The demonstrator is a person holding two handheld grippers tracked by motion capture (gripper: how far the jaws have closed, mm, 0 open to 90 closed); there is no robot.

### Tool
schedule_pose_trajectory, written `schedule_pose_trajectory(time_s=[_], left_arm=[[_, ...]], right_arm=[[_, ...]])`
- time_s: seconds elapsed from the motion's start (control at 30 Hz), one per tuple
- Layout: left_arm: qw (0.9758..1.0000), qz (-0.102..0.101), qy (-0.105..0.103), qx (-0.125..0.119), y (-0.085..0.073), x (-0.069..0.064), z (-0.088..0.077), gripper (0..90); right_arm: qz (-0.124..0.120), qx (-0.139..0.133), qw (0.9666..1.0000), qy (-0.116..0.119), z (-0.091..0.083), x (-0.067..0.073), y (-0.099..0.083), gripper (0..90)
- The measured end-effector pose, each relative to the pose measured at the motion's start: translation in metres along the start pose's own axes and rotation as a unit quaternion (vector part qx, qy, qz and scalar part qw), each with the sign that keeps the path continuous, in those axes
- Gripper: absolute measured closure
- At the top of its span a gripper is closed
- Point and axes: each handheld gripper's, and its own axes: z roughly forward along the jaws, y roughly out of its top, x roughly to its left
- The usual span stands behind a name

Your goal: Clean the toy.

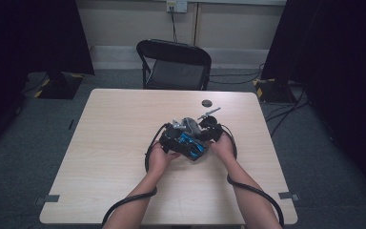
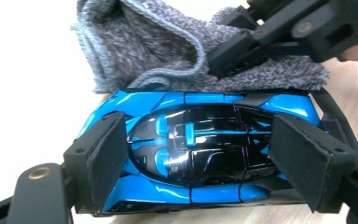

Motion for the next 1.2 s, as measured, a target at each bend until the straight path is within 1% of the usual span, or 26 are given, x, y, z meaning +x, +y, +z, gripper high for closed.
schedule_pose_trajectory(time_s=[0.4,0.53,0.73,1.13,1.2], left_arm=[[1.0,-0.001,0.0,0.0,0.0,0.0,0.0,19.6],[1.0,-0.002,0.001,0.001,0.0,-0.001,0.0,19.7],[1.0,-0.002,0.001,0.002,0.0,-0.001,0.0,19.7],[1.0,-0.001,0.0,0.003,0.0,-0.002,-0.001,19.9],[1.0,0.0,-0.001,0.004,0.0,-0.002,-0.001,20.0]], right_arm=[[-0.007,-0.005,0.9999,0.011,-0.014,-0.006,-0.019,76.4],[-0.001,-0.011,0.9998,0.018,-0.019,-0.009,-0.027,76.4],[-0.001,-0.01,0.9998,0.019,-0.026,-0.01,-0.036,76.4],[0.001,-0.013,0.9994,0.031,-0.037,-0.01,-0.051,76.4],[0.004,-0.013,0.9993,0.034,-0.039,-0.01,-0.055,76.5]])
